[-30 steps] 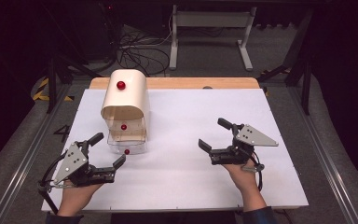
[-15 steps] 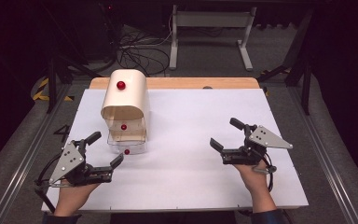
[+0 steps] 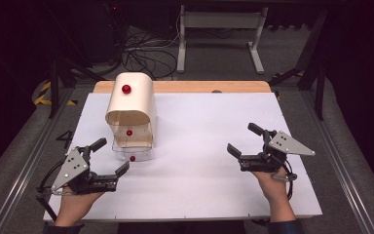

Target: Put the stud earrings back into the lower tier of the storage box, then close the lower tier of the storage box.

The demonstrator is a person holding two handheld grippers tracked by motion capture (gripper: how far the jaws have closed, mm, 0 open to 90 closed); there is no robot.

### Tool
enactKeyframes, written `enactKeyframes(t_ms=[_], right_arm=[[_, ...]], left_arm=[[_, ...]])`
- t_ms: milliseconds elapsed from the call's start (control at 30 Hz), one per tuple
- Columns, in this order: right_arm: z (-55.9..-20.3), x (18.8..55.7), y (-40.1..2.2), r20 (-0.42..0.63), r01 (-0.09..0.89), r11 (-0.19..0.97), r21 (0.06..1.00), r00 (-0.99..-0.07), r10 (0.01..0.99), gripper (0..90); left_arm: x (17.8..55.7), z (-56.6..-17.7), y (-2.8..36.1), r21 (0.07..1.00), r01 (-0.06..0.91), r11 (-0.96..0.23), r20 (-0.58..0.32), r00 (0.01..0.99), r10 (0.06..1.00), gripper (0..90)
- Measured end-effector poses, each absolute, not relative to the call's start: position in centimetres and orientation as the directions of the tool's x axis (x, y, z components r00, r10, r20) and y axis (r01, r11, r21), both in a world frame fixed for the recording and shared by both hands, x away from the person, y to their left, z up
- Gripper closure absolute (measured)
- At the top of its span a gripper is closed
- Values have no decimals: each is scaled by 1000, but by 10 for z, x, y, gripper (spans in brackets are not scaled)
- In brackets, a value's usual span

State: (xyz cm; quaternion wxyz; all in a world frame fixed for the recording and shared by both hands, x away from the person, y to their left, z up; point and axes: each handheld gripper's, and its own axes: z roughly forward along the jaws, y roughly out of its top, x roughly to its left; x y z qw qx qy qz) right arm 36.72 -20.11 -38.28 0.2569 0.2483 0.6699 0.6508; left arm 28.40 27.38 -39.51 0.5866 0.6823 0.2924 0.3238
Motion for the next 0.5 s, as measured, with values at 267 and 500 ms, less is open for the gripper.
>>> enactKeyframes(t_ms=[267, 500], right_arm=[[-382, 366, -208, -22, -8, 24, 1000, -741, 671, 4], [-381, 365, -209, -24, -13, 21, 1000, -740, 673, 4]], left_arm=[[286, -397, 274, 989, 21, -146, 102, 613, 783, 34], [286, -398, 276, 988, 23, -151, 106, 605, 789, 34]])
